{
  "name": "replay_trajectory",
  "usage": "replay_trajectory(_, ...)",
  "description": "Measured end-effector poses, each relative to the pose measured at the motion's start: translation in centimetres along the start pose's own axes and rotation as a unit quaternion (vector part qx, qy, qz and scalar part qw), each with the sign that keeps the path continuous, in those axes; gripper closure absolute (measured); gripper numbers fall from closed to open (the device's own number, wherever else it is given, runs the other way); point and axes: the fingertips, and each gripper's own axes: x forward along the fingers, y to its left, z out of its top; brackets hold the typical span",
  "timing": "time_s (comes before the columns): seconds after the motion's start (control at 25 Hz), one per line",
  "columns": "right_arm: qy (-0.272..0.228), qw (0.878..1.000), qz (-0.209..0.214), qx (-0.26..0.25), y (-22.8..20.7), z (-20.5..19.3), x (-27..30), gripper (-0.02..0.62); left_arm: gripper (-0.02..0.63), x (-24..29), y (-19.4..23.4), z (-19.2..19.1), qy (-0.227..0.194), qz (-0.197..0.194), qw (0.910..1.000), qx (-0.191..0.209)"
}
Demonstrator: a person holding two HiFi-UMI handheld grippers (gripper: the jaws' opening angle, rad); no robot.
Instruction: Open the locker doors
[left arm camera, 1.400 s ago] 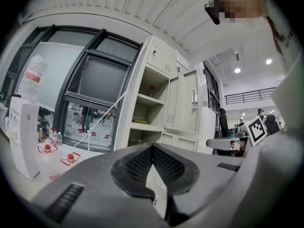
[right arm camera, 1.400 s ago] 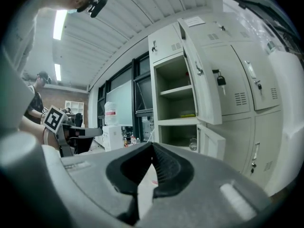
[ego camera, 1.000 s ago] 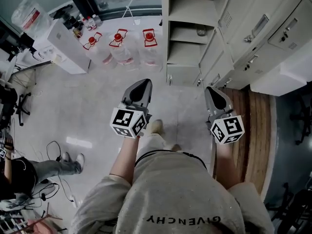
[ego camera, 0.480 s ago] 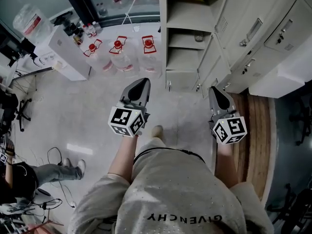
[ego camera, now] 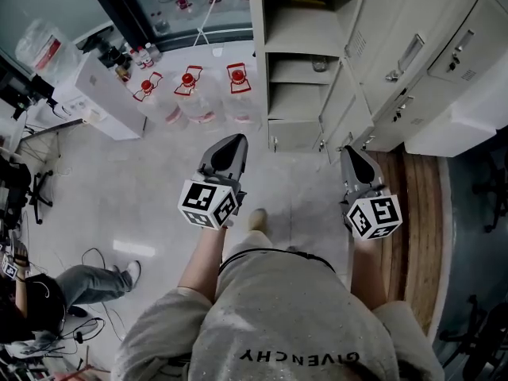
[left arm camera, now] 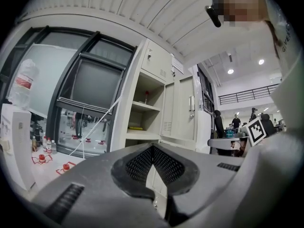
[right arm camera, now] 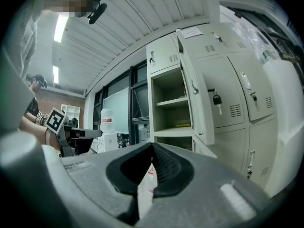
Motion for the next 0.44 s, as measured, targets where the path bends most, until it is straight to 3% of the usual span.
replay_trajectory(0.44, 0.009, 1.000, -0.012, 0.022, -0.9, -1.0, 0.7, 0.597, 0.607, 0.8, 1.3, -0.2, 0.005, 0.004, 1.0000, -0.007)
